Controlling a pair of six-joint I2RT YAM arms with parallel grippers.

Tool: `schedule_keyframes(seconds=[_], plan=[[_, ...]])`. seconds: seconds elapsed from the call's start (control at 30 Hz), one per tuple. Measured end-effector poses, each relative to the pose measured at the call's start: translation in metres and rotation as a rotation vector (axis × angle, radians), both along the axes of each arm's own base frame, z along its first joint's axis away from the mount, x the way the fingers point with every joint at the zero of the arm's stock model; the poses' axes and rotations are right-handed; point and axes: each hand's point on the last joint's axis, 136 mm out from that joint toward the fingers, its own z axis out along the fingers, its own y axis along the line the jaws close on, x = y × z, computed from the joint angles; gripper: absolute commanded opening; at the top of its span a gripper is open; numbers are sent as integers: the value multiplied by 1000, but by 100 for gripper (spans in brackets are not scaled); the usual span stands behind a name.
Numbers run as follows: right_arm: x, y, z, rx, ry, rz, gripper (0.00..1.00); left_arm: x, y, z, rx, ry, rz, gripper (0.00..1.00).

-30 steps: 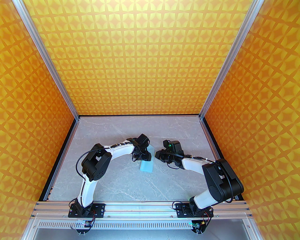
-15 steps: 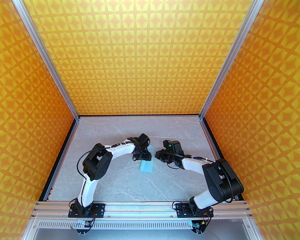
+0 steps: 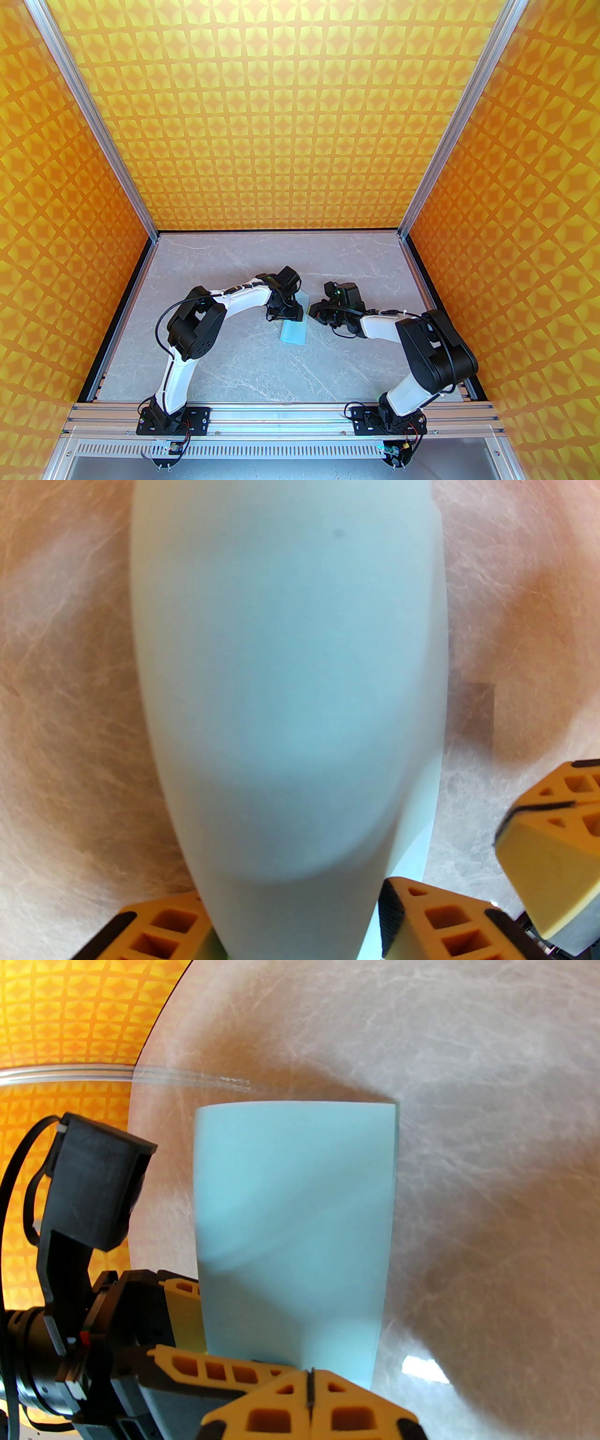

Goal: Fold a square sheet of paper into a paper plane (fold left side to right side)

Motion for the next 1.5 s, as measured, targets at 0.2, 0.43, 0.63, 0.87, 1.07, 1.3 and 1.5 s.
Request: schedule_keyframes(seconds=[0.2,0.43,0.63,0.87,1.07,1.3,1.5], plan=[[0,5,-9,15,23,1,0,0,0,0,4,0,-1,54],[-2,10,-17,16,46,8,0,0,0,0,10,2,-1,53],[-2,11,-21,0,66,14,0,0,-1,0,12,2,-1,54],[-1,10,-26,-32,96,31,0,0,-1,0,14,0,-2,54],[-1,10,-27,-48,103,46,0,0,-1,1,15,-4,-4,60],[-2,9,-28,-56,105,56,0,2,-1,12,-16,-38,4,69],[-2,9,-28,-57,106,55,0,8,24,20,-2,-95,35,70]])
